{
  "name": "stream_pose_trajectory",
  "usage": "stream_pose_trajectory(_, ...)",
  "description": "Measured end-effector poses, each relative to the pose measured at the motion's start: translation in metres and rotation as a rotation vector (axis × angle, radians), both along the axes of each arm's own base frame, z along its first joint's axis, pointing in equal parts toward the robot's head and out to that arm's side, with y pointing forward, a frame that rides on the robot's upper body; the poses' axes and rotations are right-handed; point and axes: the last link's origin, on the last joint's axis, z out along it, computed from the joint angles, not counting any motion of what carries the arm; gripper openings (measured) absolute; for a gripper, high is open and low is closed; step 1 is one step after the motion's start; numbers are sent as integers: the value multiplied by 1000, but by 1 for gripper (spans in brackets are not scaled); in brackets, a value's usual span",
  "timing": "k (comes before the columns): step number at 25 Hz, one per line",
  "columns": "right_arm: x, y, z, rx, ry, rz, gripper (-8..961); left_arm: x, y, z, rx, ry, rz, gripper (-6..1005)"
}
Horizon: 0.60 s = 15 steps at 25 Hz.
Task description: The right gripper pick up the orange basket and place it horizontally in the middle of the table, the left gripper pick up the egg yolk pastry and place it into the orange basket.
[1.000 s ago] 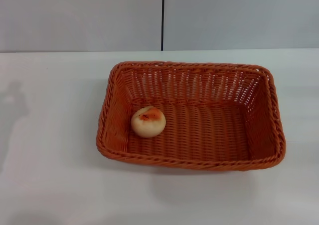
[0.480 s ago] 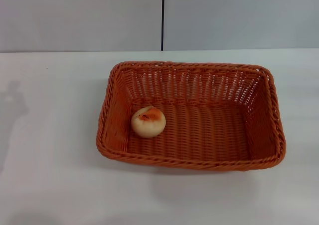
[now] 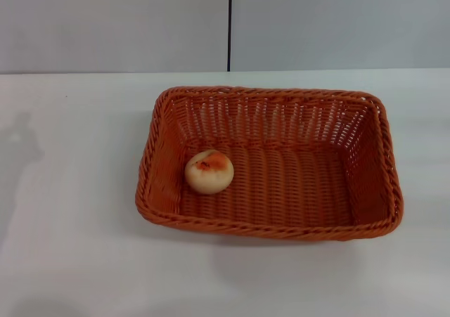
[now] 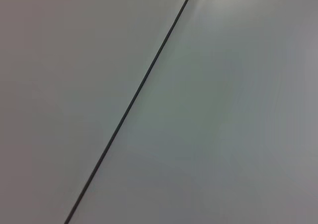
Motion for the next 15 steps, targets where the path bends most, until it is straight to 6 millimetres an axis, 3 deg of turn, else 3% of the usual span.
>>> stream_pose_trajectory(6,-5,7,0,-2,0,15,502,3,1,-3,-10,-16,-11,-1)
stream_pose_trajectory(15,-1,1,0,0,-1,3,502,4,2,-3,-7,-20,-16,-1)
